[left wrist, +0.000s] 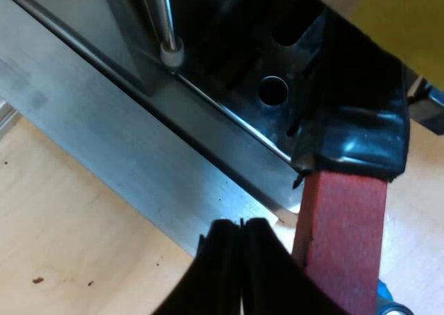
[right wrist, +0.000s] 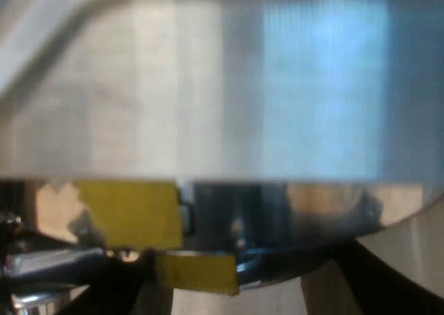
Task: Put the handle in the coffee machine
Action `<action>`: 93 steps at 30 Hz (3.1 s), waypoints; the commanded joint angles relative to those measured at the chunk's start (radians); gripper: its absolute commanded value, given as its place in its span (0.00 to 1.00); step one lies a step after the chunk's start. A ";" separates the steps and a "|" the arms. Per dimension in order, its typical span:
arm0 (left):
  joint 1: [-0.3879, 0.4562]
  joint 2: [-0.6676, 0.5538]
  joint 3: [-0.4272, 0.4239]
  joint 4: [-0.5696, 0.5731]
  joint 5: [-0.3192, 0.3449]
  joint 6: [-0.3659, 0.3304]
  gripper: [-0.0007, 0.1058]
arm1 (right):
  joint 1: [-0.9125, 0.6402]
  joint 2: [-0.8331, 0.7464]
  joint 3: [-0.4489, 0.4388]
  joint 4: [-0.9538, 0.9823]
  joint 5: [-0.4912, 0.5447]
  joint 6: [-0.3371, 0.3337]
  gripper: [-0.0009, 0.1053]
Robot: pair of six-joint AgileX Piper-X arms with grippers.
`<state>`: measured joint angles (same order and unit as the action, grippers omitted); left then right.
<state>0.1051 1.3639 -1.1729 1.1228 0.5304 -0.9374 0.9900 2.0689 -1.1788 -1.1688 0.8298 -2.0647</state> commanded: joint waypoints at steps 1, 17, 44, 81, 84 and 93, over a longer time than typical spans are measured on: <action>-0.005 -0.006 0.000 0.029 0.002 0.003 0.01 | -0.009 -0.177 -0.024 -0.084 0.003 -0.007 0.43; -0.005 -0.006 0.000 0.103 0.099 -0.009 0.01 | -0.006 -0.197 -0.024 -0.081 0.003 -0.026 0.43; -0.031 -0.168 0.228 -0.046 0.100 -0.139 0.01 | -0.006 -0.197 -0.024 -0.081 0.003 -0.026 0.43; -0.230 -0.177 0.228 -0.088 0.073 -0.310 0.01 | 0.039 -0.441 0.219 0.355 -0.049 0.117 0.43; -0.230 -0.177 0.228 -0.088 0.073 -0.323 0.01 | 0.041 -0.495 0.269 0.394 -0.049 0.117 0.43; -0.230 -0.253 0.286 -0.158 0.063 -0.437 0.01 | 0.042 -0.653 0.365 0.570 -0.123 0.186 0.43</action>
<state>-0.1131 1.1655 -0.9278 1.0024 0.5445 -1.2826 1.0352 1.4362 -0.8034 -0.5705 0.7051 -1.8626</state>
